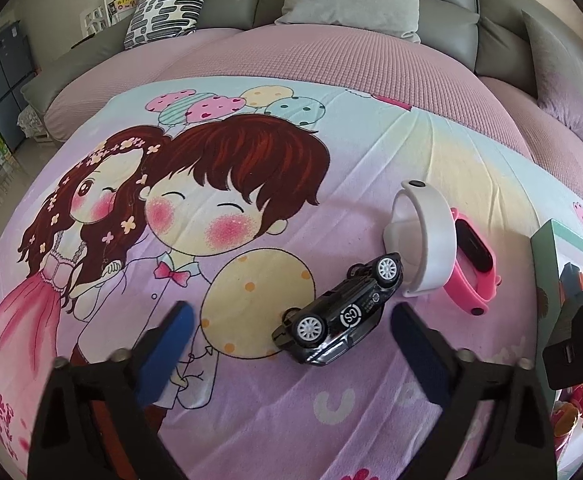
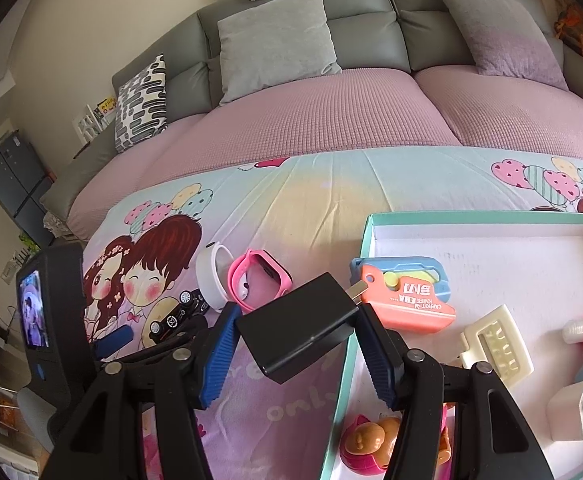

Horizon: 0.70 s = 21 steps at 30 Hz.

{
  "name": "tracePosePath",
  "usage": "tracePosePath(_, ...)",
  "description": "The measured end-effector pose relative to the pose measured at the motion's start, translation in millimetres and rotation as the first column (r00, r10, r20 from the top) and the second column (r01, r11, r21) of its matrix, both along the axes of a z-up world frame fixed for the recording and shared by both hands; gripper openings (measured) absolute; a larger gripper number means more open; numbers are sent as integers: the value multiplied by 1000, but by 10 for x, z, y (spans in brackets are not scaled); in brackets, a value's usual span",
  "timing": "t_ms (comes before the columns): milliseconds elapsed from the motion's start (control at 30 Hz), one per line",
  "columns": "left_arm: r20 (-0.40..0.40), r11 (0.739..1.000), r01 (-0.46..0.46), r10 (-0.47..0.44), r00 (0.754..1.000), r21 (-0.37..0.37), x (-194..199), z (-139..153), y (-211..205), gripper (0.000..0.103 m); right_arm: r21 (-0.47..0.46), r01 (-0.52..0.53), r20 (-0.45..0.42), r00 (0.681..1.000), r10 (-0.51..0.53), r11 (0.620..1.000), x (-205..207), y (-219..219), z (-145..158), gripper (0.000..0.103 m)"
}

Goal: Organize rigid objects
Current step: 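Grasp the black toy car with the left tool while the right tool holds the charger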

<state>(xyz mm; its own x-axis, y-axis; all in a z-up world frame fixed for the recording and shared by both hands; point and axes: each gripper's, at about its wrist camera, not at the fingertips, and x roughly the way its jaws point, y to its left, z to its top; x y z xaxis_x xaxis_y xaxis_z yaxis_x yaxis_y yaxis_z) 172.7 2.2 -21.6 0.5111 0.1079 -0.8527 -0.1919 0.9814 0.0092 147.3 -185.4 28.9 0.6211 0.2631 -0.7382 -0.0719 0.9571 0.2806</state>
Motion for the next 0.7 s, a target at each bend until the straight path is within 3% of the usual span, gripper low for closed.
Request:
tracePosePath(133, -16, 1000, 6, -7, 1000, -18, 28, -42, -19, 73, 3, 0, -2, 1000, 0, 1000, 3, -8, 0, 62)
tracePosePath(200, -7, 1000, 15, -15, 1000, -22, 18, -21, -37, 55, 1, -1, -4, 1000, 1, 1000, 4, -7, -3, 62)
tracePosePath(233, -2, 999, 20, -20, 1000, -29, 19, -10, -40, 51, 0, -3, -6, 1000, 3, 1000, 4, -7, -6, 62)
tracePosePath(700, 56, 1000, 12, -11, 998, -21, -76, 205, -14, 51, 6, -7, 1, 1000, 7, 1000, -11, -1, 23, 62)
